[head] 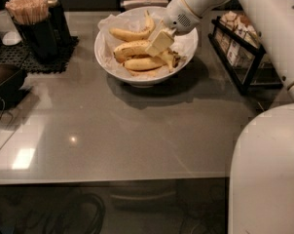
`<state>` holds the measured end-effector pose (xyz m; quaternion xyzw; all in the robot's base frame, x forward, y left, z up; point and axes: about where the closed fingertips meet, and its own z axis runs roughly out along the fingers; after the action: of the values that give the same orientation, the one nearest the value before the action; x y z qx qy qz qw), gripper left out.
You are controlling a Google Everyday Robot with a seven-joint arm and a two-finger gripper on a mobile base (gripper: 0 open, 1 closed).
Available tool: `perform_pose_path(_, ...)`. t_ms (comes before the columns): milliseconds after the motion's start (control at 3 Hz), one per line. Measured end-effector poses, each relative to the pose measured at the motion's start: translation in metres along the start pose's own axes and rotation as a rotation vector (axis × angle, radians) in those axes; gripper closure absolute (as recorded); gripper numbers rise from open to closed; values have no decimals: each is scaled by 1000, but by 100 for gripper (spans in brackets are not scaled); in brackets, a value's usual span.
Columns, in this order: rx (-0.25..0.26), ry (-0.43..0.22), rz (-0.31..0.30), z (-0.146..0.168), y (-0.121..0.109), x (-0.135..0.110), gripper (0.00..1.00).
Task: Pick banana from white bowl
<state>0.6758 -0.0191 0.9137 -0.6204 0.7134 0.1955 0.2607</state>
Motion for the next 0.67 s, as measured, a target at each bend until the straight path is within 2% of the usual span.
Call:
perform_pose_path(333, 34, -28, -31, -16, 7, -9, 100)
perform_pose_path(667, 58, -60, -61, -37, 18, -13, 100)
